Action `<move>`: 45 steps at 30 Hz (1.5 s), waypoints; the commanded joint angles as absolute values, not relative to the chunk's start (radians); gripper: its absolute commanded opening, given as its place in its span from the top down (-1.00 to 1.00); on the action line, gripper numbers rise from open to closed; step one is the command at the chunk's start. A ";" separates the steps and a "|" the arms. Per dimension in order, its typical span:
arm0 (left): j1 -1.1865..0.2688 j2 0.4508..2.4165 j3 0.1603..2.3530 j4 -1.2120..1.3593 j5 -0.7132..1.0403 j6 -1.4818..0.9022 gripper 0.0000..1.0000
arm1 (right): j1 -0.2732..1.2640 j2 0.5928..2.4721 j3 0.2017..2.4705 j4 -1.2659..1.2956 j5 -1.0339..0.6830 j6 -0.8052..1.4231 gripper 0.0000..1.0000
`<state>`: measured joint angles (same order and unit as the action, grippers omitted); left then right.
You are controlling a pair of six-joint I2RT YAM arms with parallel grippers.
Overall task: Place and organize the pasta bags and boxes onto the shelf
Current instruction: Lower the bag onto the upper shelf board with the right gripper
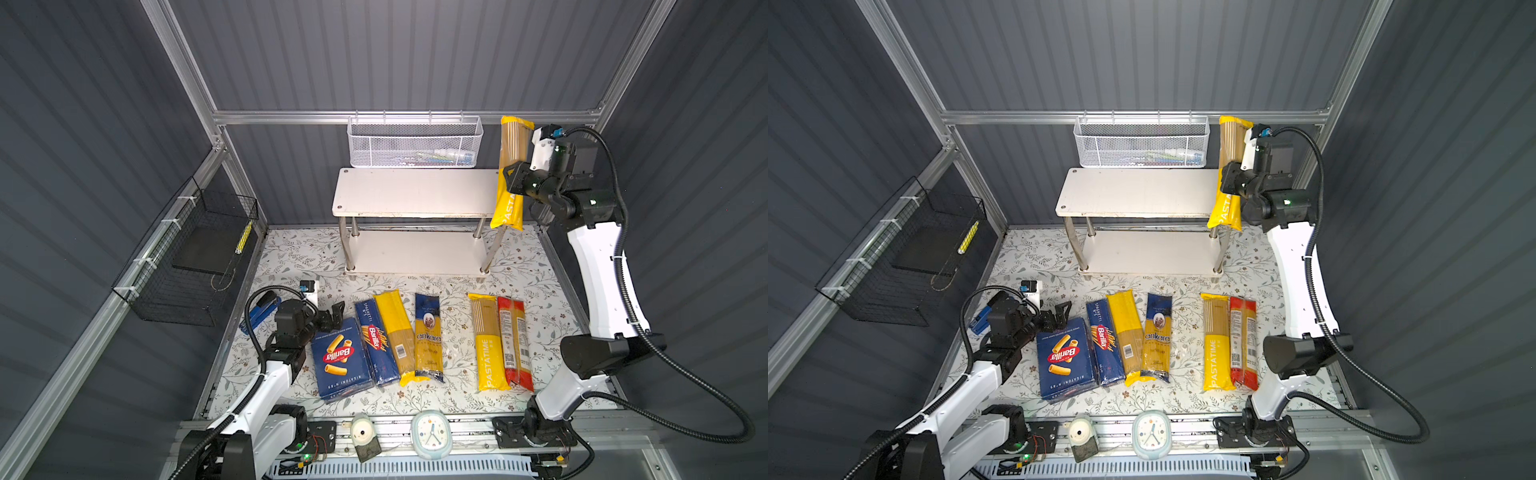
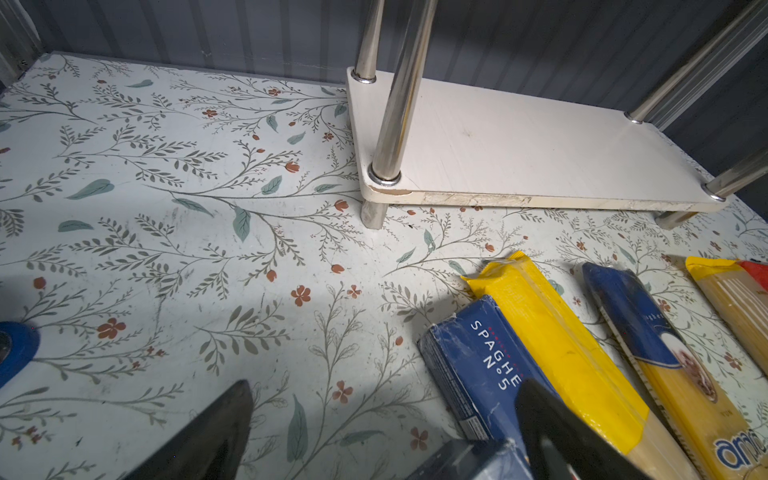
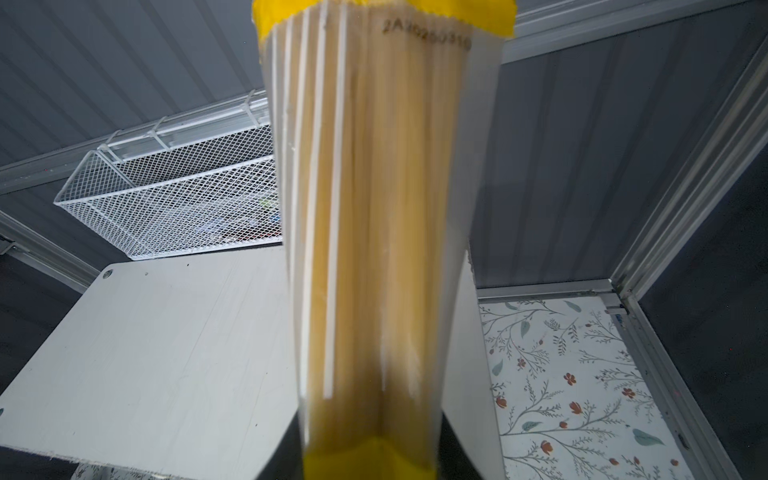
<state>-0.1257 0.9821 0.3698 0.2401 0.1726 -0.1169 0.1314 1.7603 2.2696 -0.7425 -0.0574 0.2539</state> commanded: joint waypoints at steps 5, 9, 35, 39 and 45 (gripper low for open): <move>-0.134 0.977 0.377 0.246 0.162 -0.129 -0.99 | 0.127 1.794 2.348 -0.655 0.012 0.252 1.00; -0.135 0.985 0.382 0.244 0.162 -0.129 -0.99 | 0.127 1.820 2.353 -0.658 0.030 0.240 1.00; -0.133 1.026 0.406 0.236 0.173 -0.124 -0.99 | 0.117 1.887 2.354 -0.655 0.020 0.291 0.69; -0.134 1.027 0.406 0.235 0.177 -0.123 -0.99 | 0.117 1.890 2.353 -0.651 0.015 0.300 0.64; -0.134 1.024 0.405 0.236 0.176 -0.123 -0.99 | 0.117 1.891 2.343 -0.647 0.011 0.317 0.46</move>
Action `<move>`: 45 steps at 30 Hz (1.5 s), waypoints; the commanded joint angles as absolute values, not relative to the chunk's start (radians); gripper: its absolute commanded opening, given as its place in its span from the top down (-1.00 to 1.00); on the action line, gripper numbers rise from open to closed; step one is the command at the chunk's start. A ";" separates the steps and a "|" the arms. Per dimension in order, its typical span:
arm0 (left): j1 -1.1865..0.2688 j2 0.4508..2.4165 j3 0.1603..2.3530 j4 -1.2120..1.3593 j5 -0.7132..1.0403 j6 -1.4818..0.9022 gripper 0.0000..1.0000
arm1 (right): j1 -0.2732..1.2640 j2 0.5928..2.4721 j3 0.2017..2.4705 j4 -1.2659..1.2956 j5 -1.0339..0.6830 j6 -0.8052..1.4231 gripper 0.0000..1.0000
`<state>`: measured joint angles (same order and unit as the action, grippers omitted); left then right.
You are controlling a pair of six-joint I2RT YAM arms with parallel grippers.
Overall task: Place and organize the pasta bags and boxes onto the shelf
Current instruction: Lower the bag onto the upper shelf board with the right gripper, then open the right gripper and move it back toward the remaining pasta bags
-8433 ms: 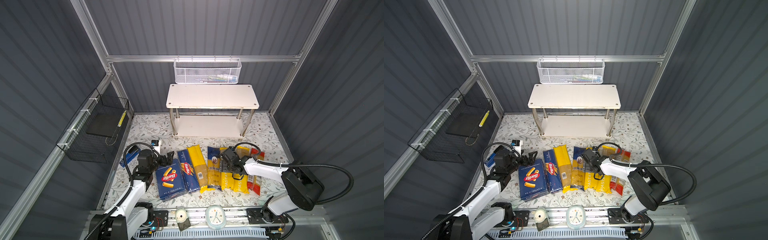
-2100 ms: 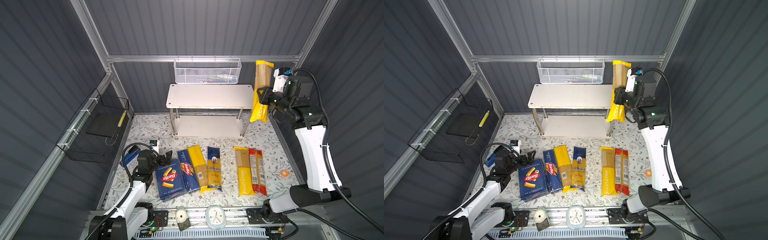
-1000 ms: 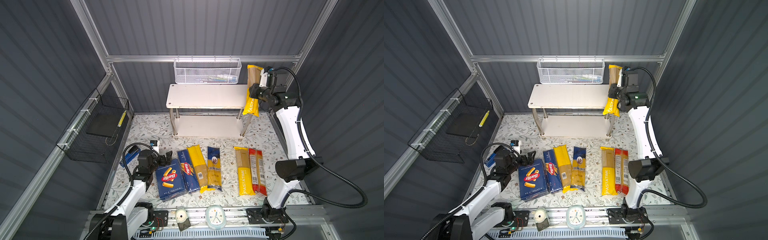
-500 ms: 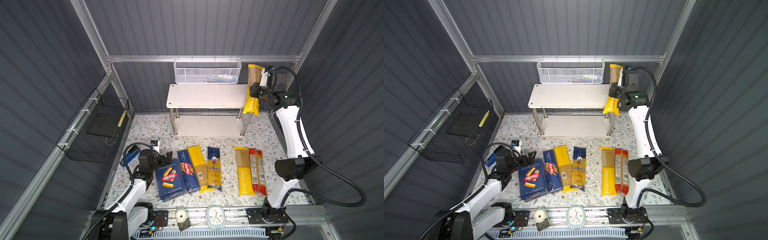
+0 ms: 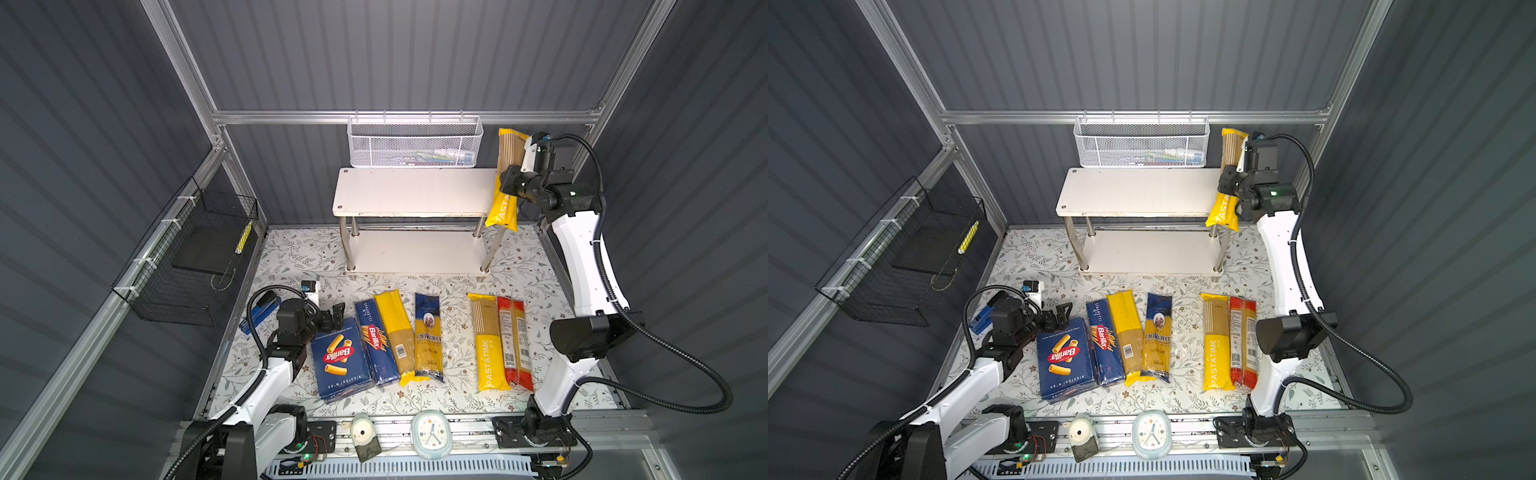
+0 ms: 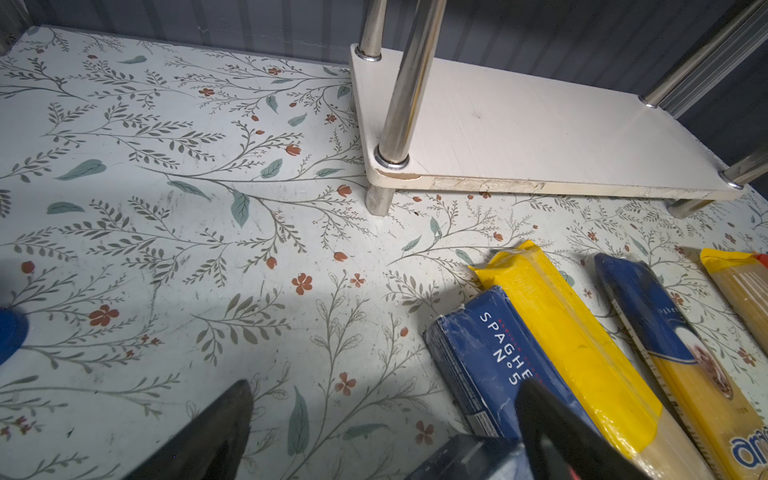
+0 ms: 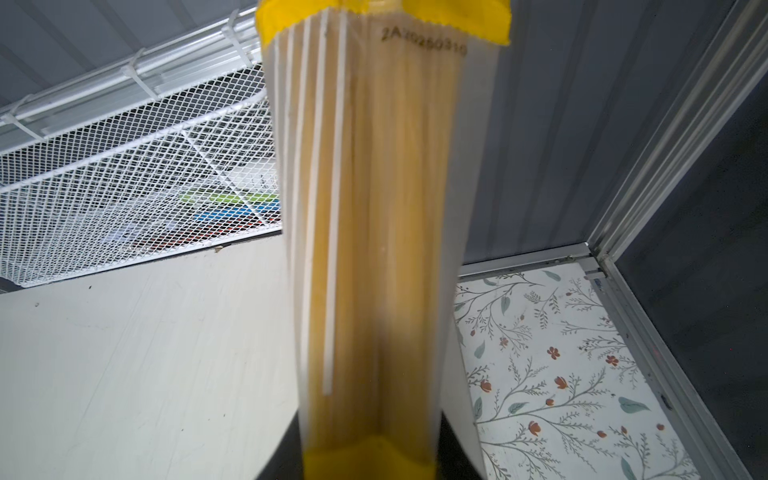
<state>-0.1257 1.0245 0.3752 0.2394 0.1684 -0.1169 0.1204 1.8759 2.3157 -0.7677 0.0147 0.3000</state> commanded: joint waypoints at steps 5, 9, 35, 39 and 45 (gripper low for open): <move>-0.134 1.022 0.403 0.236 0.174 -0.123 -0.99 | 0.117 1.893 2.342 -0.641 0.005 0.329 0.25; -0.133 1.016 0.399 0.238 0.173 -0.123 -0.99 | 0.118 1.892 2.346 -0.638 -0.001 0.337 0.15; -0.133 1.012 0.397 0.238 0.168 -0.126 -0.99 | 0.120 1.598 2.186 -0.768 -0.108 0.219 -0.48; -0.133 1.010 0.397 0.238 0.166 -0.127 -0.99 | 0.120 1.448 2.007 -0.750 -0.152 0.219 -0.50; -0.133 1.006 0.394 0.239 0.167 -0.126 -0.99 | 0.120 1.285 1.794 -0.754 -0.198 0.231 -0.52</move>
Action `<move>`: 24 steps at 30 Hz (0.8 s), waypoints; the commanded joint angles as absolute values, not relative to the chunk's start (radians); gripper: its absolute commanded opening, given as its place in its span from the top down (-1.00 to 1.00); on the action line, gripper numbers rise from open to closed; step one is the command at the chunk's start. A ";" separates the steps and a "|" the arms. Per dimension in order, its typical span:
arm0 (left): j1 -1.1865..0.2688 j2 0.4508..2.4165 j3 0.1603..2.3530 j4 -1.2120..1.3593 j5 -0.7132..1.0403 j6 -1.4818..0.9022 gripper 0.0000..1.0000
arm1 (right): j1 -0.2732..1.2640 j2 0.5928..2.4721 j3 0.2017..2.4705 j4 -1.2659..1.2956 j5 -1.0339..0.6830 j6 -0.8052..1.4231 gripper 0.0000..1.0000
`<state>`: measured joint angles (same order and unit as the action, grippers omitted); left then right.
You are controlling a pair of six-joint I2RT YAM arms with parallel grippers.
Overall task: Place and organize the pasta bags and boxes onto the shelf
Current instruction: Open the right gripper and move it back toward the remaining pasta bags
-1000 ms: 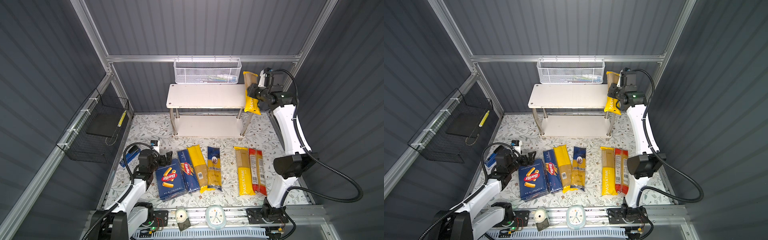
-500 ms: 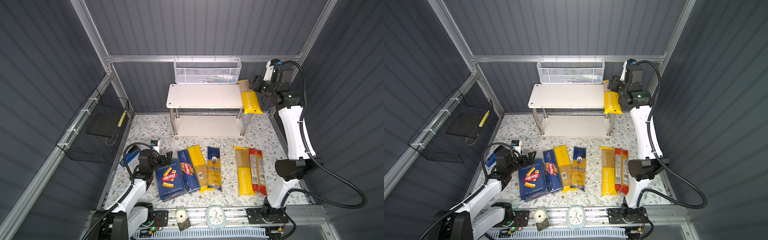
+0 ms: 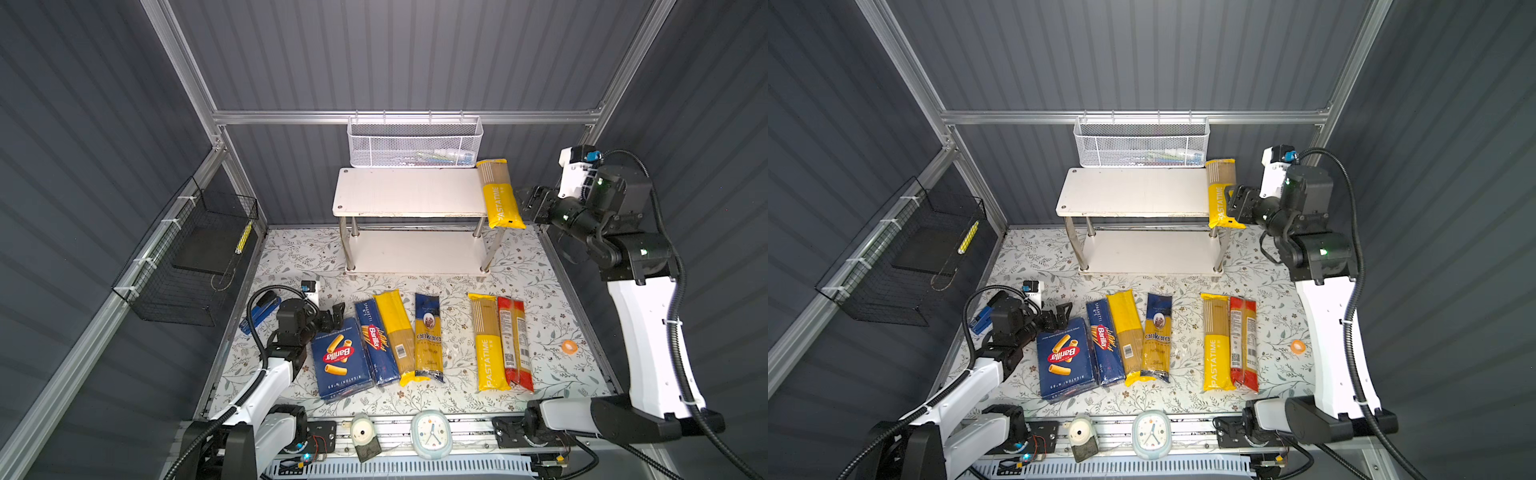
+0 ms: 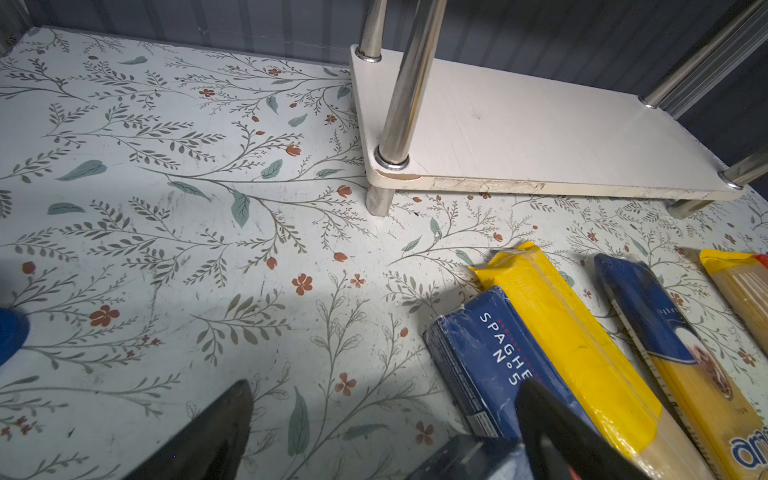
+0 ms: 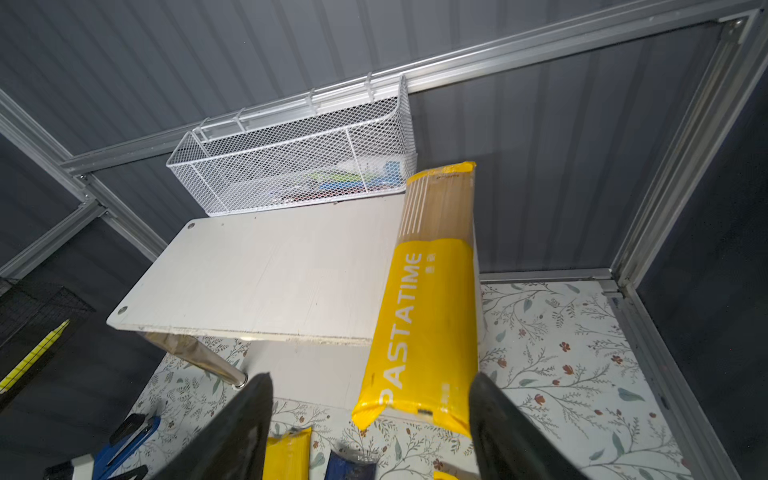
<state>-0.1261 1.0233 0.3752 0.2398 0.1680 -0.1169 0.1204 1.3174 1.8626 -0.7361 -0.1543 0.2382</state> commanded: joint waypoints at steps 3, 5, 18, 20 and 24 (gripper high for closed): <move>-0.135 1.004 0.393 0.239 0.165 -0.127 -0.99 | 0.118 1.238 1.711 -0.752 -0.208 0.219 -0.55; -0.133 1.001 0.392 0.239 0.165 -0.126 -0.99 | 0.118 1.217 1.677 -0.780 -0.229 0.215 -0.56; -0.133 1.018 0.399 0.245 0.224 -0.105 -0.99 | 0.340 0.761 1.057 -0.711 -0.144 0.355 -0.54; -0.134 1.021 0.400 0.245 0.225 -0.104 -0.99 | 0.407 0.704 0.951 -0.683 -0.086 0.426 -0.54; -0.134 1.029 0.416 0.214 0.187 -0.074 -0.99 | 0.476 0.678 0.757 -0.599 -0.023 0.543 -0.54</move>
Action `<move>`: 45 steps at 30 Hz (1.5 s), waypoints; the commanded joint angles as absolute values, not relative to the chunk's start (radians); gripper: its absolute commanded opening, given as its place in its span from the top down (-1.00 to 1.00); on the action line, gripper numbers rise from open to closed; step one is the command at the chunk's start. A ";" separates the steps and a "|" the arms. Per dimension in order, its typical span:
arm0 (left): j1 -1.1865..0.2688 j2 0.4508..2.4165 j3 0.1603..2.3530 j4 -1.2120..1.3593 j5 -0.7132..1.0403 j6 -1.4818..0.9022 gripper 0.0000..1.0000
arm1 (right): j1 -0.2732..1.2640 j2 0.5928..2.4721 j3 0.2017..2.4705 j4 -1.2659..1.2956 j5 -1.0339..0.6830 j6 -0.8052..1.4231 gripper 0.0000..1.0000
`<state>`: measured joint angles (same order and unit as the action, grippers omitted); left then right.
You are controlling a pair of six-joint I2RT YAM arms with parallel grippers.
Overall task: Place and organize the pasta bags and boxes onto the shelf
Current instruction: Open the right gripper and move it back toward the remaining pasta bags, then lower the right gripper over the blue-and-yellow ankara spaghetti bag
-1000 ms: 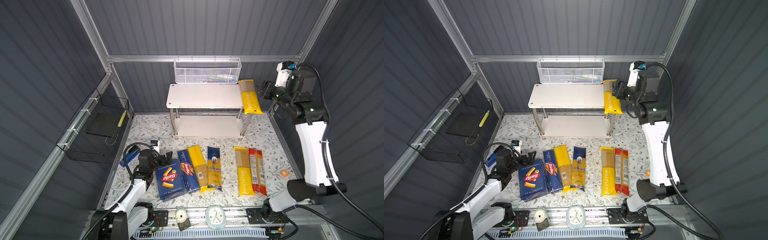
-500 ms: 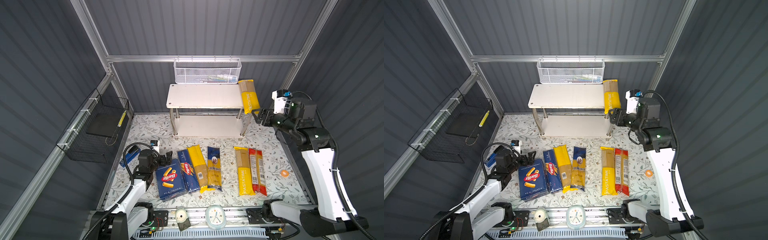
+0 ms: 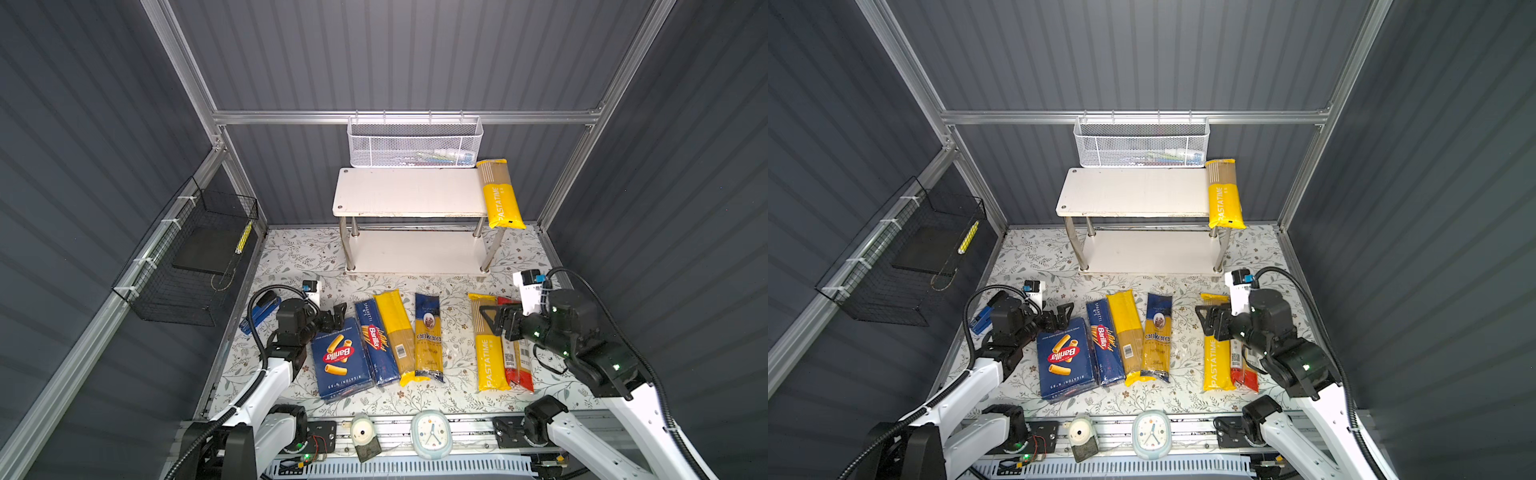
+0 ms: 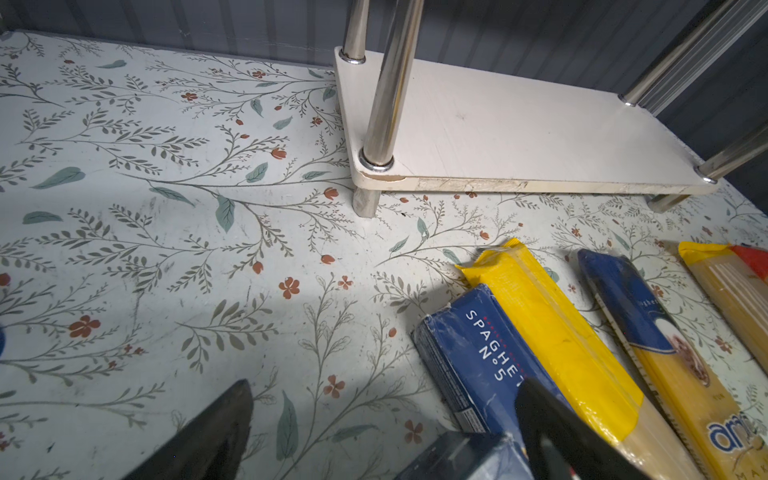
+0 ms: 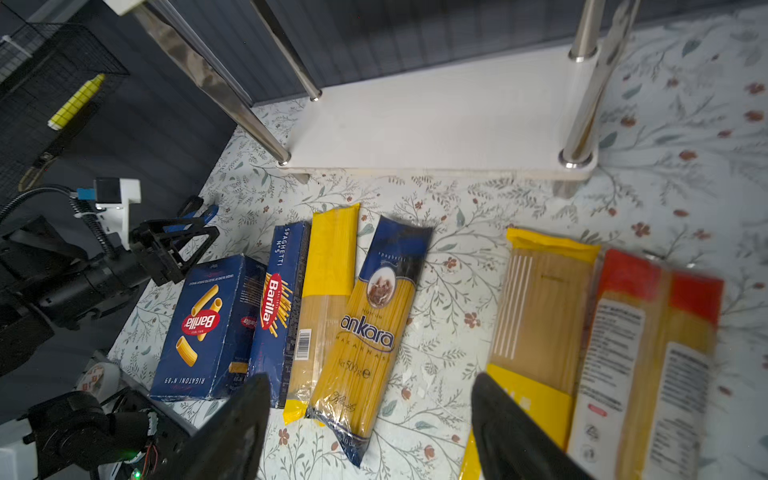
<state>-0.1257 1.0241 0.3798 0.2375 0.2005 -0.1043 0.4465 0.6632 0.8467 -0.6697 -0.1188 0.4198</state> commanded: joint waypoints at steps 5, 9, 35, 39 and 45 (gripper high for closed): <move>-0.135 1.023 0.406 0.242 0.261 -0.167 -0.99 | 0.549 0.795 0.686 -0.523 0.003 0.585 -0.56; -0.138 0.996 0.377 0.251 0.310 -0.193 -0.99 | 0.633 0.947 0.731 -0.478 0.056 0.612 -0.59; -0.143 0.928 0.313 0.349 0.420 -0.156 -0.99 | 0.880 1.425 0.772 -0.255 0.182 0.736 -0.83; -0.143 0.953 0.325 0.347 0.431 -0.153 -0.99 | 0.880 1.464 0.765 -0.220 0.166 0.742 -0.85; -0.143 0.949 0.323 0.345 0.422 -0.153 -0.99 | 0.882 1.511 0.773 -0.210 0.163 0.746 -0.87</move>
